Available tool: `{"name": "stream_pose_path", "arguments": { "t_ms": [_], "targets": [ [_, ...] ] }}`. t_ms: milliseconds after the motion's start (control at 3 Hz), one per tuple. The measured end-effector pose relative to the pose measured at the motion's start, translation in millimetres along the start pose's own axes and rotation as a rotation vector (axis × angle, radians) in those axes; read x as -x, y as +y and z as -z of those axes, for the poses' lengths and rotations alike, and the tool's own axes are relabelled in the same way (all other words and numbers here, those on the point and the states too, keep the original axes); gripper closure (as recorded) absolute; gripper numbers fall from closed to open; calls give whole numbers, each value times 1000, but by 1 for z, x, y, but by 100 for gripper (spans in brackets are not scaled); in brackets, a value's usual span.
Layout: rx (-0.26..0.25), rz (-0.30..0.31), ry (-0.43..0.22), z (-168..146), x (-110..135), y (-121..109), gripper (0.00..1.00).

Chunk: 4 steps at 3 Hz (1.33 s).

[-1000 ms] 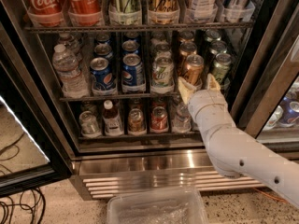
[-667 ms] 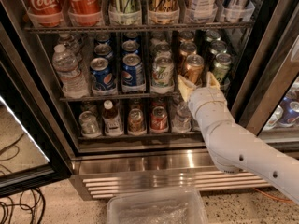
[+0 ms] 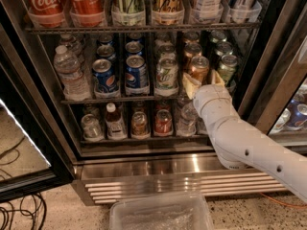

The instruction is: Pick orange can from middle shelf of fridge

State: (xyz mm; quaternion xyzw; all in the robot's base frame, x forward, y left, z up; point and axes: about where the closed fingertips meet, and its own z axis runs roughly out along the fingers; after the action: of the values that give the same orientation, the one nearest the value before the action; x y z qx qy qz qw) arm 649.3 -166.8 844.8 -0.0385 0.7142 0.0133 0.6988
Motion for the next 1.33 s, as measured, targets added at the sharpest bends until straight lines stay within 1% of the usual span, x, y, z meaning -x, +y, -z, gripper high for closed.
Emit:
{"name": "stream_pose_path", "arguments": {
  "t_ms": [333, 667, 1000, 1333],
  "targets": [
    [2, -23, -15, -12, 2, -2, 36],
    [7, -33, -25, -22, 5, -2, 36],
    [7, -39, -25, -25, 4, -1, 40],
    [25, -60, -16, -21, 0, 4, 59]
  ]
}}
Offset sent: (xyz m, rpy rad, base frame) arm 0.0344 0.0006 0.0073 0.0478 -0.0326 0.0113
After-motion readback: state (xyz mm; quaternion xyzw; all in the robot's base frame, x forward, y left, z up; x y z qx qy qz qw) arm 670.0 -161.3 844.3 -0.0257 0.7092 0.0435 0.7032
